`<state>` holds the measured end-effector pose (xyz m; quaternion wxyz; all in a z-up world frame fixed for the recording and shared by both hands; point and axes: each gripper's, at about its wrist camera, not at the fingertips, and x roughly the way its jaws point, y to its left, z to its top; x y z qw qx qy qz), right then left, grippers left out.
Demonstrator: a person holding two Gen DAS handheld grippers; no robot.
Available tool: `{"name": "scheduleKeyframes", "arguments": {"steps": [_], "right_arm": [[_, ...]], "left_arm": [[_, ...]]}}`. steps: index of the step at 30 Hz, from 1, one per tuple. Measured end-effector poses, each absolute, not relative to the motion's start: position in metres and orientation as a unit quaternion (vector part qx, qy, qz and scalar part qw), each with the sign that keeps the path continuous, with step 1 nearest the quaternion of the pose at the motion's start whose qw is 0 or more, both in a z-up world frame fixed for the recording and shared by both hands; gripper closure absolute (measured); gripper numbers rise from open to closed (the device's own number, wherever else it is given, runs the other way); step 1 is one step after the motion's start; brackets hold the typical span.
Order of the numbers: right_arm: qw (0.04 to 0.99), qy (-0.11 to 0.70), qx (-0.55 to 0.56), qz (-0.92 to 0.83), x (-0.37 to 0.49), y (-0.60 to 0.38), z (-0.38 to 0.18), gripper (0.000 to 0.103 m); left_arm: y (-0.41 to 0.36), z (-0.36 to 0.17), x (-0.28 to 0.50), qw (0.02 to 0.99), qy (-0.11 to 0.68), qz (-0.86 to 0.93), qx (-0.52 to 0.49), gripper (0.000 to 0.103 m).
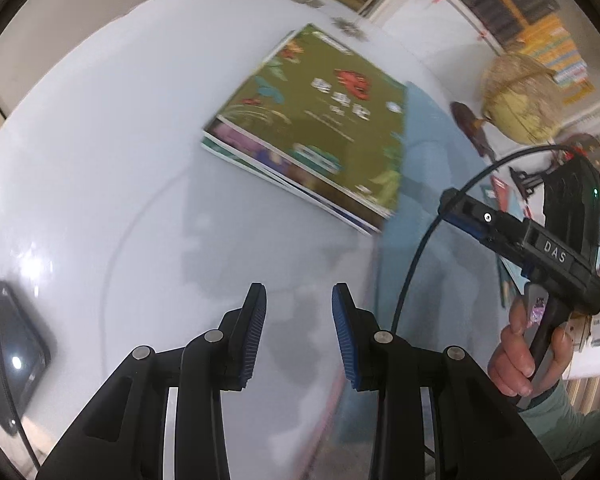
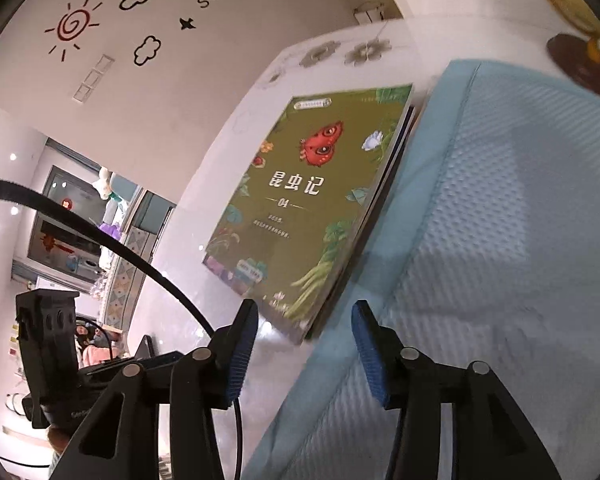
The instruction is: Organize books
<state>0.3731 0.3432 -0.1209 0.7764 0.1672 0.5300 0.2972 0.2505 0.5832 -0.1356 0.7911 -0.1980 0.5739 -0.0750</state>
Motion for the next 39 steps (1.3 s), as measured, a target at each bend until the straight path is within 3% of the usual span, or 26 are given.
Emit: {"name": "scheduleKeyframes", "arguments": {"steps": [9,15,24,32,39], "right_arm": [[0.788,0.505,0.166,0.311,0.296,0.324,-0.079,0.053],[0.804,0.476,0.127,0.332,0.215,0.296,-0.048,0.044],[0.801,0.491,0.106,0.326,0.135,0.233,-0.042,0.044],[0.8,0.481,0.174,0.315,0.149,0.148,-0.03,0.044],[0.842,0.462,0.127,0.249,0.158,0.031,-0.028,0.043]], "left_arm": [[0.536,-0.089,0.163,0.825,0.531,-0.082,-0.172,0.072],[0.508,-0.077,0.09,0.836,0.49,-0.083,-0.234,0.072],[0.45,-0.064,0.018,0.844,0.452,-0.079,-0.278,0.072],[0.377,-0.034,0.036,0.863,0.438,-0.093,-0.236,0.072],[0.261,-0.05,0.117,0.827,0.48,-0.163,-0.242,0.072]]}}
